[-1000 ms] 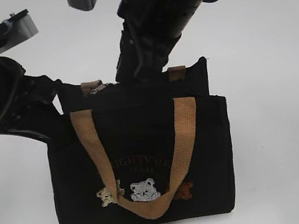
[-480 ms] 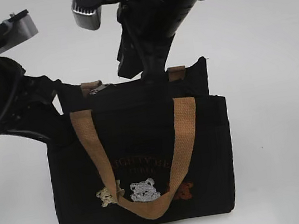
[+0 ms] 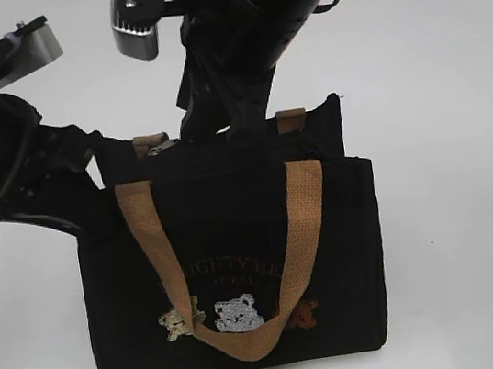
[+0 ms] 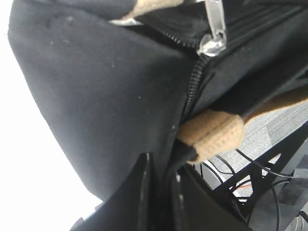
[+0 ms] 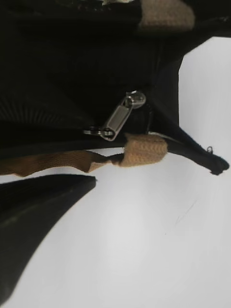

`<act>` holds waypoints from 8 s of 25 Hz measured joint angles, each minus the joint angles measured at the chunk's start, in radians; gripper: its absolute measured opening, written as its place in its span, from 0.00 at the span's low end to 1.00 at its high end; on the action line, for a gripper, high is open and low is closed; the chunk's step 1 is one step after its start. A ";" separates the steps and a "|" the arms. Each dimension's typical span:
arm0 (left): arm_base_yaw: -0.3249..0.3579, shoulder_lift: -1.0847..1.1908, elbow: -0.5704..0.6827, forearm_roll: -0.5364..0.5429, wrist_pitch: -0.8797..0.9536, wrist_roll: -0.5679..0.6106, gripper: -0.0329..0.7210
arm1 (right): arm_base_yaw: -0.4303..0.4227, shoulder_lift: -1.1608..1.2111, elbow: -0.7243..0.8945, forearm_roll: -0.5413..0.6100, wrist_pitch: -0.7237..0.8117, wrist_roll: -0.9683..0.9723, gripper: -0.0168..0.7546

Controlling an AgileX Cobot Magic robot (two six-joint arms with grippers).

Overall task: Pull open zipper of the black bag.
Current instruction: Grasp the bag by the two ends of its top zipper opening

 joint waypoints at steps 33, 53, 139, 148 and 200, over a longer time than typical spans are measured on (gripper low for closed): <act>0.000 0.001 0.001 0.008 0.011 0.000 0.09 | 0.052 0.040 -0.001 0.001 0.015 -0.061 0.02; 0.000 0.000 0.001 -0.007 0.001 0.000 0.09 | 0.012 -0.032 0.001 -0.001 0.069 0.022 0.02; 0.002 0.001 0.001 -0.003 0.020 0.000 0.09 | 0.016 -0.019 0.000 0.043 0.085 -0.036 0.20; 0.002 0.001 0.001 -0.002 0.020 0.000 0.09 | 0.016 0.006 0.000 0.036 0.093 -0.039 0.20; 0.001 0.001 0.003 0.002 0.024 0.000 0.09 | 0.006 -0.049 -0.004 0.051 0.097 -0.077 0.02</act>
